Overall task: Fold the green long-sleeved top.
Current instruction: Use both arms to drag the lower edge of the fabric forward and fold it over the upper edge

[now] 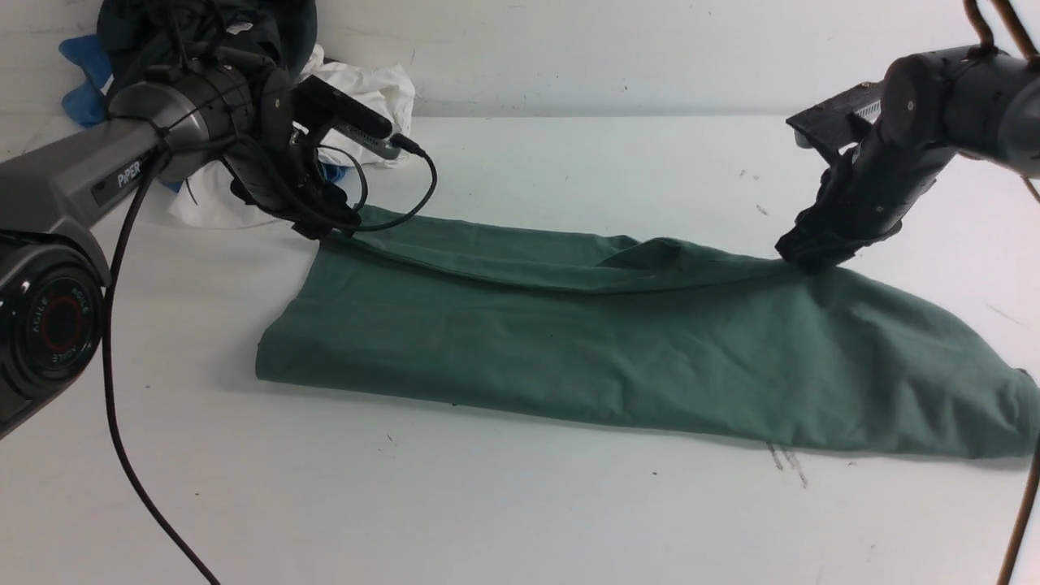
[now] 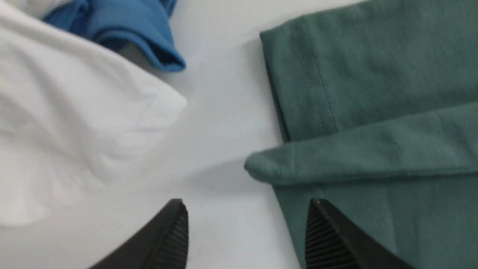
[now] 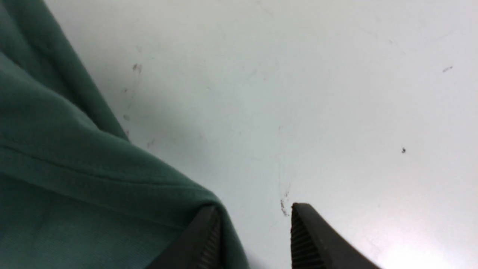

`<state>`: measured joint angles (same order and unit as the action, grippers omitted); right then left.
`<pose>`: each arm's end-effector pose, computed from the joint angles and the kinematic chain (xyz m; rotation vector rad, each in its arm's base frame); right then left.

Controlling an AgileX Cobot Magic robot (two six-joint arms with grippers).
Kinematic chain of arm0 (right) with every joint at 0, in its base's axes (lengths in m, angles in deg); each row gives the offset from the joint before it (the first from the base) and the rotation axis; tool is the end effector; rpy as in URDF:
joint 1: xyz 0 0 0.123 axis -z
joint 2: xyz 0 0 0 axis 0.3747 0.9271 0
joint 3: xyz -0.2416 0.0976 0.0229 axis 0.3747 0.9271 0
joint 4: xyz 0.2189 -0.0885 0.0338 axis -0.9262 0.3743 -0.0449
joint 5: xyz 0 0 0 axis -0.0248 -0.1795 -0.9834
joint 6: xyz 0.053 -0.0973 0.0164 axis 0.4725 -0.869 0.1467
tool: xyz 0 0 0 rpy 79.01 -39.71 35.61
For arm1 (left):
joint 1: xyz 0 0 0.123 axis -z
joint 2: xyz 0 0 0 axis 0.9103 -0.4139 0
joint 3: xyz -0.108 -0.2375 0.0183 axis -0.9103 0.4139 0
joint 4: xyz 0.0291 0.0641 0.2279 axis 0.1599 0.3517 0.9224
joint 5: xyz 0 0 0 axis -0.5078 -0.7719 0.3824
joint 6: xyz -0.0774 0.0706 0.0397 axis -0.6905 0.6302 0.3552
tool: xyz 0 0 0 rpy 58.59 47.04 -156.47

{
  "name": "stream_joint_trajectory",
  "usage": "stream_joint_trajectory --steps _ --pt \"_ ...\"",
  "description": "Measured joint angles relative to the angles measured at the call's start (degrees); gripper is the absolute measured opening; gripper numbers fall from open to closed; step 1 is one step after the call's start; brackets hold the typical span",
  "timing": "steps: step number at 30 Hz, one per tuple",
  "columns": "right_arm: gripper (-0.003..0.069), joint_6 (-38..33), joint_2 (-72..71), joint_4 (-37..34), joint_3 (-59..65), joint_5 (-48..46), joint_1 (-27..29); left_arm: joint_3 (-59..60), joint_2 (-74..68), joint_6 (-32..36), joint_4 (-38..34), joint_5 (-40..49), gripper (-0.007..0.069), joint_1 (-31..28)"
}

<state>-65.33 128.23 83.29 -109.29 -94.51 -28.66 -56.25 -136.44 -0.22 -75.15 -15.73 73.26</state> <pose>0.4472 0.0466 0.1630 -0.6600 2.7399 -0.1261 0.4892 -0.0564 0.1614 0.5707 2.5773 0.1780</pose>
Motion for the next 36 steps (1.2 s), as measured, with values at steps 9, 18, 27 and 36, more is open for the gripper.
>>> stream_joint_trajectory --steps 9,18,27,36 --pt "0.027 0.28 -5.84 -5.57 -0.28 0.28 -6.1 -0.12 2.54 -0.68 -1.38 12.86 0.0175 2.43" --pt "0.0108 -5.95 1.83 -14.01 -0.28 1.02 -16.08 -0.12 2.43 5.02 -9.58 19.17 -0.0008 2.81" --pt "0.0002 0.31 6.39 -11.08 -0.36 9.59 -16.25 1.52 -1.63 6.15 -10.09 21.09 -0.0008 2.81" --pt "-0.0004 18.23 7.12 -0.1 -0.29 22.76 -13.59 7.17 -0.37 7.22 -10.41 17.47 -0.0008 2.81"
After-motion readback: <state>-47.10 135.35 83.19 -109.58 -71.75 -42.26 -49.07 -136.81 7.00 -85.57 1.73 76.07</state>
